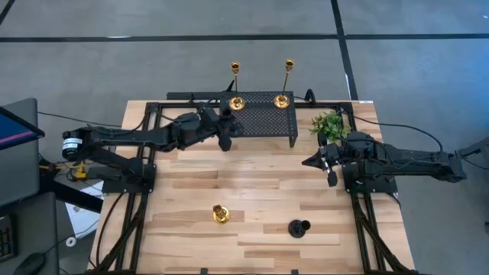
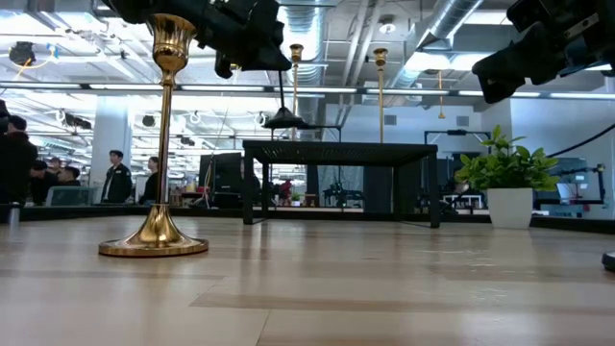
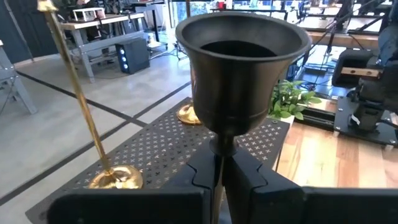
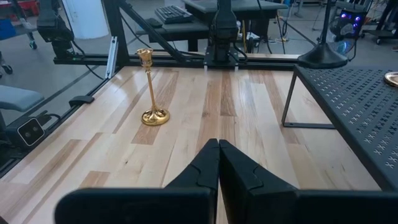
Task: Pick & Place candle stick holders
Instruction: Put the top black candle holder on the shelf
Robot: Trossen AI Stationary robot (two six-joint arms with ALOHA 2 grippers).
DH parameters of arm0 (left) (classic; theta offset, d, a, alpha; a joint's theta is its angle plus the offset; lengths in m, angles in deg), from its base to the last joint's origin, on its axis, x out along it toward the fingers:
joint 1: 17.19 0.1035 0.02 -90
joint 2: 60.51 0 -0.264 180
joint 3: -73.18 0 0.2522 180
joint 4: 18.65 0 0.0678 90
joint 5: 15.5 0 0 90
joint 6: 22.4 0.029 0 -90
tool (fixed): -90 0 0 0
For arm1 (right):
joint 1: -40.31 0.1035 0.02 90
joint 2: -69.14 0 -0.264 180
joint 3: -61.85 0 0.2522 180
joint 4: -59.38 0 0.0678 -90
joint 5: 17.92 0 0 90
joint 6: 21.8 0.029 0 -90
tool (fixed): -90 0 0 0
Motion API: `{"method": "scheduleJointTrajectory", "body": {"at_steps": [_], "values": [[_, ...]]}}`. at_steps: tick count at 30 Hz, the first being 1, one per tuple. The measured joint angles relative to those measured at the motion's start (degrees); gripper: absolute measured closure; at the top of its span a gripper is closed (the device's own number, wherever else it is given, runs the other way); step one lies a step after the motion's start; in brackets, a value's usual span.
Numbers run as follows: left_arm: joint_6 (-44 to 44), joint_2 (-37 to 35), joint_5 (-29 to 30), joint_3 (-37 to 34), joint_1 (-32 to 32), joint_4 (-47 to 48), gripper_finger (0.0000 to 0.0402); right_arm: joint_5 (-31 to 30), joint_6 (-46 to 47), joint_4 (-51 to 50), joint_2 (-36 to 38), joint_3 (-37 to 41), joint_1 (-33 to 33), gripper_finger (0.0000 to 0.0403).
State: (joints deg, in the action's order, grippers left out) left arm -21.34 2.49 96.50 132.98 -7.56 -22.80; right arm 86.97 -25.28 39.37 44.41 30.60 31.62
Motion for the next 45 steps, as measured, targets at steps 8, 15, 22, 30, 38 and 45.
{"method": "scheduleJointTrajectory", "body": {"at_steps": [8,15,22,30,38,45], "values": [[0.06,2.49,-0.02,0.0,-0.31,-3.84,0.0389,-0.01,0.0,0.03,0.01,0.01,-0.01,0.0403],[1.96,3.78,0.0,0.0,-0.2,-7.95,0.0389,-0.01,0.0,0.04,0.0,0.0,-0.06,0.0403],[2.28,5.38,0.02,0.82,0.69,-9.23,0.0389,-0.01,0.02,0.37,0.01,0.0,-0.06,0.0403],[5.99,5.09,0.02,5.56,1.44,-4.28,0.0389,-0.01,0.02,0.35,0.02,0.0,-0.07,0.0403],[6.01,5.01,0.77,9.57,2.36,4.83,0.0389,-0.01,0.02,0.3,0.0,0.0,-0.07,0.0403],[2.14,5.01,1.98,9.56,4.94,10.18,0.0389,-0.01,0.04,0.26,0.0,0.0,-0.04,0.0403]]}}
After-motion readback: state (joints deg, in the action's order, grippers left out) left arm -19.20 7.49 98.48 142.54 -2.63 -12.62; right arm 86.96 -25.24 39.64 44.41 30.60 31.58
